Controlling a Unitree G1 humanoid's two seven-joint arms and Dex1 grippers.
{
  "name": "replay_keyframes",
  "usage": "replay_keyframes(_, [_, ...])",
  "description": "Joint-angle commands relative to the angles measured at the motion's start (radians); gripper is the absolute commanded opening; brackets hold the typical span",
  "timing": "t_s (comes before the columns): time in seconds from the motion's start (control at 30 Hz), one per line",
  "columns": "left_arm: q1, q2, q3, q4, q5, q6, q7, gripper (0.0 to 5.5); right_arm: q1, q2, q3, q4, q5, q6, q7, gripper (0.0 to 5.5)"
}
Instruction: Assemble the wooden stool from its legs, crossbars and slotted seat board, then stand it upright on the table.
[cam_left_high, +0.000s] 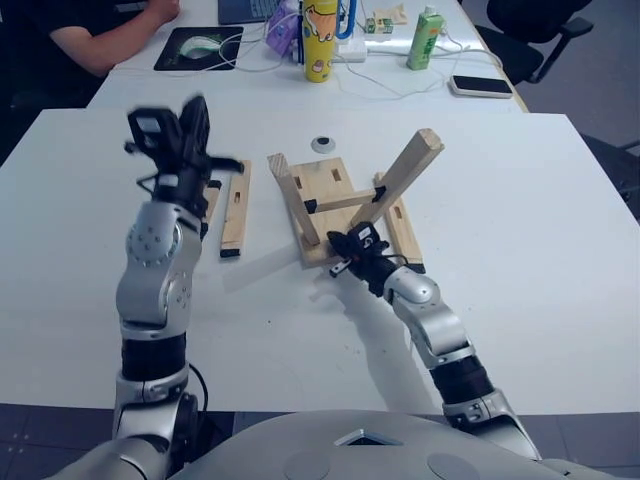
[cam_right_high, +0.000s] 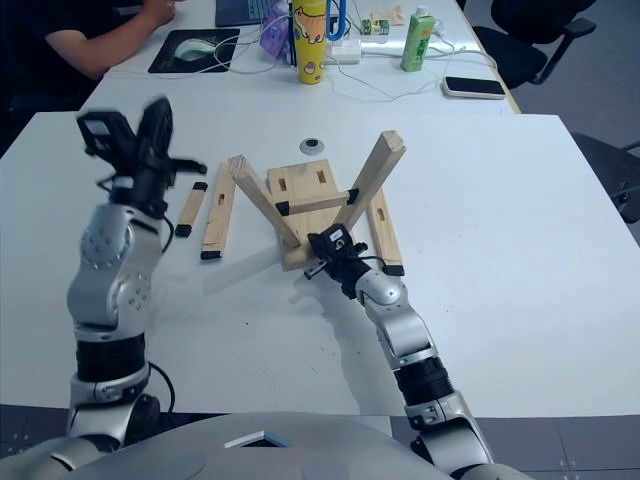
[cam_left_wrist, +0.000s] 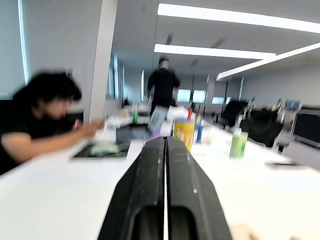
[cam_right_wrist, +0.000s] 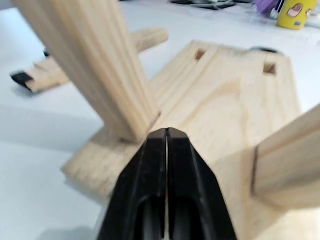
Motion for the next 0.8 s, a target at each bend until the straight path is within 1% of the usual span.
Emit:
replay_keyframes(0.03, [0.014, 0.003, 0.024, 0.038, 0.019, 0.021, -0.011, 0.03, -0.031, -0.077, 0.035, -0.076, 0.033, 0.063, 0.135, 0.00])
replay_keyframes(0.17, [0.029, 0.005, 0.032, 0.074, 0.031, 0.045, -0.016, 0.03, -0.068, -0.136, 0.071, -0.105, 0.045, 0.131, 0.229, 0.00])
replay_keyframes(0.27, [0.038, -0.001, 0.031, 0.101, 0.043, 0.052, -0.024, 0.03, -0.092, -0.158, 0.083, -0.101, 0.045, 0.156, 0.273, 0.00])
replay_keyframes(0.33, [0.040, -0.011, 0.025, 0.115, 0.046, 0.050, -0.030, 0.03, -0.109, -0.153, 0.084, -0.082, 0.050, 0.152, 0.287, 0.00])
replay_keyframes(0.6, [0.056, -0.044, 0.019, 0.141, 0.064, 0.038, -0.044, 0.03, -0.303, -0.075, 0.102, 0.074, 0.009, 0.070, 0.290, 0.00])
replay_keyframes(0.7, [0.058, -0.055, 0.014, 0.148, 0.072, 0.038, -0.048, 0.03, -0.331, -0.041, 0.111, 0.110, 0.007, 0.059, 0.278, 0.00])
replay_keyframes(0.8, [0.062, -0.065, 0.003, 0.142, 0.075, 0.047, -0.056, 0.03, -0.312, -0.022, 0.110, 0.129, -0.005, 0.061, 0.240, 0.00])
